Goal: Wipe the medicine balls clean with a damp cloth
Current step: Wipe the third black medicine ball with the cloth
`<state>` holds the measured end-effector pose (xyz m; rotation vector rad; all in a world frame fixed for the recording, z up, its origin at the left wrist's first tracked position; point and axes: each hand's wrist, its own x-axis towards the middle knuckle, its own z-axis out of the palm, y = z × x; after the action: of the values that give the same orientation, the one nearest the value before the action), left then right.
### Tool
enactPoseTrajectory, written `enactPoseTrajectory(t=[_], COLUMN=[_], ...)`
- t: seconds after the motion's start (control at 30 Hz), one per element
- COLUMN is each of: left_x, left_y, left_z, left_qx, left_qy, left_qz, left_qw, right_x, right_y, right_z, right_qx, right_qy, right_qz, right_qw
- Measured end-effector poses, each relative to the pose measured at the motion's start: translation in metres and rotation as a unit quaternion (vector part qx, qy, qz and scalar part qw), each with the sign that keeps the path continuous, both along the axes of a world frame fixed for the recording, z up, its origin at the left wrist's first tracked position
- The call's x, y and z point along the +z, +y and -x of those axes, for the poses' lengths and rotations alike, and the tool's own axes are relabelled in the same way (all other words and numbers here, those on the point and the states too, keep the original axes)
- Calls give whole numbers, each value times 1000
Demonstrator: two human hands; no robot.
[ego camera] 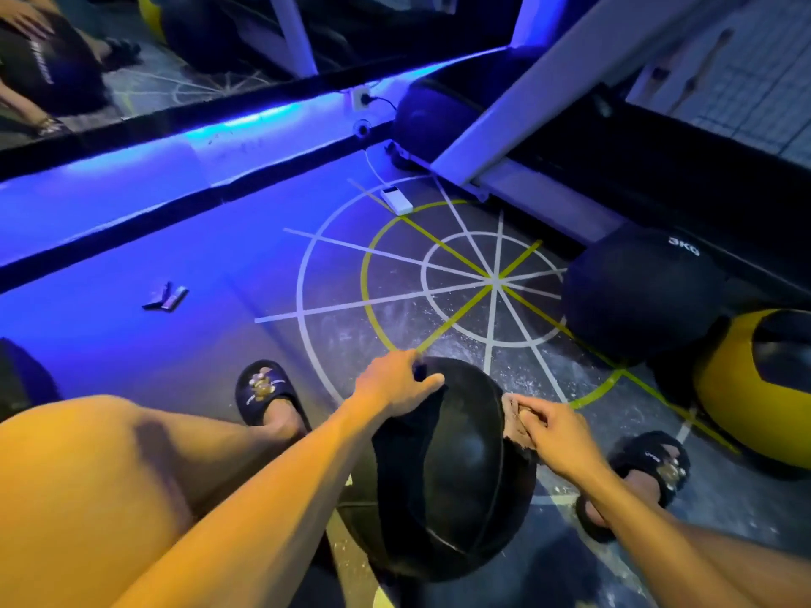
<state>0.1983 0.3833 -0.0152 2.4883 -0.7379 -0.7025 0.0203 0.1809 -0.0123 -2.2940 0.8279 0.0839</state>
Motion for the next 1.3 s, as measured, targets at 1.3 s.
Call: enactPoseTrajectory(t=[1.3], left_x=[145], left_y=[52], left_z=[-127], left_qx=[0], left_qy=[-84], left_qz=[-39], left_qw=[996], right_x=[88], right_y=[8], right_z=[-162], right_qx=[-9], right_qy=[-172], right_qz=[-175], right_qw=[969])
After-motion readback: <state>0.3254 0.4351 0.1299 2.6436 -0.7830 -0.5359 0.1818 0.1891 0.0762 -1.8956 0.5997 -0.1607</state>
